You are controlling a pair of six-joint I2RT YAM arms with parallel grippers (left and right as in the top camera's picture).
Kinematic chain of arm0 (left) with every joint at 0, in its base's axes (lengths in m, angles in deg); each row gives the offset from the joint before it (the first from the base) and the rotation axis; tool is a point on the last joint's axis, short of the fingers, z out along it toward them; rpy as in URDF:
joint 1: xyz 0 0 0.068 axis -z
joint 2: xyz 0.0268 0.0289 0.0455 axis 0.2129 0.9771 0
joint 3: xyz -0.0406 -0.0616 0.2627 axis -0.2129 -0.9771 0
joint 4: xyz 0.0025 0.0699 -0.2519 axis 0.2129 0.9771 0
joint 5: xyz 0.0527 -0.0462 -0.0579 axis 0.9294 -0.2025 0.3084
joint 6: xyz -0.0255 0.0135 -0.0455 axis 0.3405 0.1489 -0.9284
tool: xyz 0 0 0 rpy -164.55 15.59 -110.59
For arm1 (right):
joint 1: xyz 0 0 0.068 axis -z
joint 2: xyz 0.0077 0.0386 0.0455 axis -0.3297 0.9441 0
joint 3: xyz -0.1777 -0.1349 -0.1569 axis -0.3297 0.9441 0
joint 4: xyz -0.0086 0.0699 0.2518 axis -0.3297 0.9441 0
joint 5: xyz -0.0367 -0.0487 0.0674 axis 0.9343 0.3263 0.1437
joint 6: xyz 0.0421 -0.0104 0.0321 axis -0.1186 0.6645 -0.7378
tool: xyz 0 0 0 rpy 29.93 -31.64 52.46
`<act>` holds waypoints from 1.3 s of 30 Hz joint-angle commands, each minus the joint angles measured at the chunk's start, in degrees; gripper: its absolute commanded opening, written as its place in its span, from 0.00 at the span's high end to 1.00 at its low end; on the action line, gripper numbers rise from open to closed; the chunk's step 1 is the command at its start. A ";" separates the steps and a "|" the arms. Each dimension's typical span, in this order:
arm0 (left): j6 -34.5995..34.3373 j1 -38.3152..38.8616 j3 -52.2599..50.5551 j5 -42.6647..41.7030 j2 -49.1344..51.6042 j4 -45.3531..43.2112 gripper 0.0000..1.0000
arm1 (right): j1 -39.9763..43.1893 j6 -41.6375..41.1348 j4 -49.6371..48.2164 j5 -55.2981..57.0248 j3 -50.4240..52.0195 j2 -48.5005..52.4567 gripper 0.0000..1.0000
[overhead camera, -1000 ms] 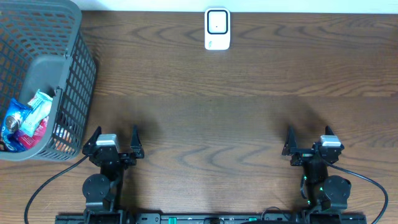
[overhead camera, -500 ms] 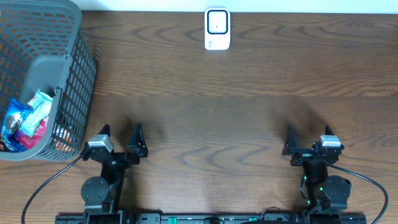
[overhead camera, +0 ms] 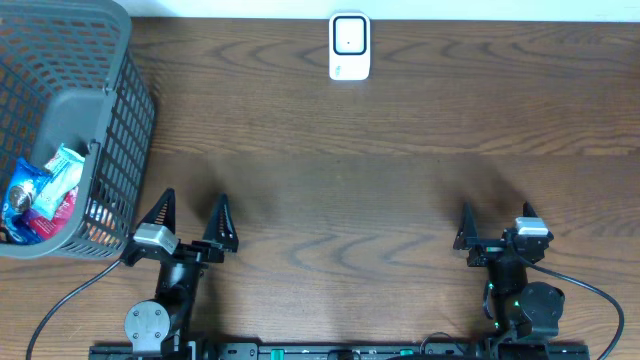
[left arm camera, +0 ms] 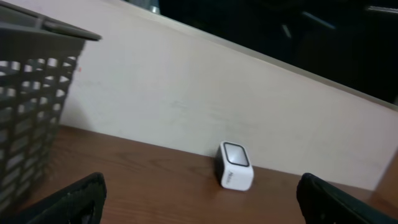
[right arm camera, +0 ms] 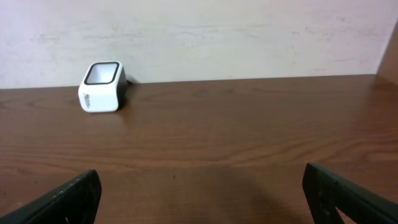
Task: Scan the item barcode
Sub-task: 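Reach the left gripper into the basket toward the packaged items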
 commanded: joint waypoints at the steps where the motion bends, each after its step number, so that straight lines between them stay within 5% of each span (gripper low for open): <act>1: -0.07 -0.20 1.18 -2.21 -0.37 -0.28 0.02 | 0.26 -0.76 0.24 0.04 0.09 -0.04 0.01; 5: -0.04 -1.07 4.94 -0.96 0.42 1.36 0.02 | 0.26 -0.76 0.24 0.04 0.09 -0.04 0.01; 12: 8.35 -4.44 27.12 -2.43 15.54 25.86 0.02 | 0.24 -0.76 0.24 0.04 0.09 -0.04 0.01; 18: 18.03 -4.46 38.75 -3.72 26.60 21.14 0.02 | 0.24 -0.76 0.24 0.04 0.09 -0.04 0.01; 23: 17.03 -4.48 59.65 -3.74 43.58 35.89 0.02 | 0.24 -0.76 0.24 0.02 0.09 -0.04 0.01; 29: 26.10 -4.66 83.60 -8.85 62.58 49.96 0.02 | 0.24 -0.76 0.24 0.02 0.09 -0.04 0.01; 33: 15.74 -8.57 95.80 2.49 71.65 57.61 0.02 | 0.24 -0.76 0.24 0.02 0.09 -0.04 0.01; 39: 6.75 -23.41 112.74 2.73 86.38 70.88 0.02 | 0.24 -0.76 0.24 0.04 0.09 -0.04 0.01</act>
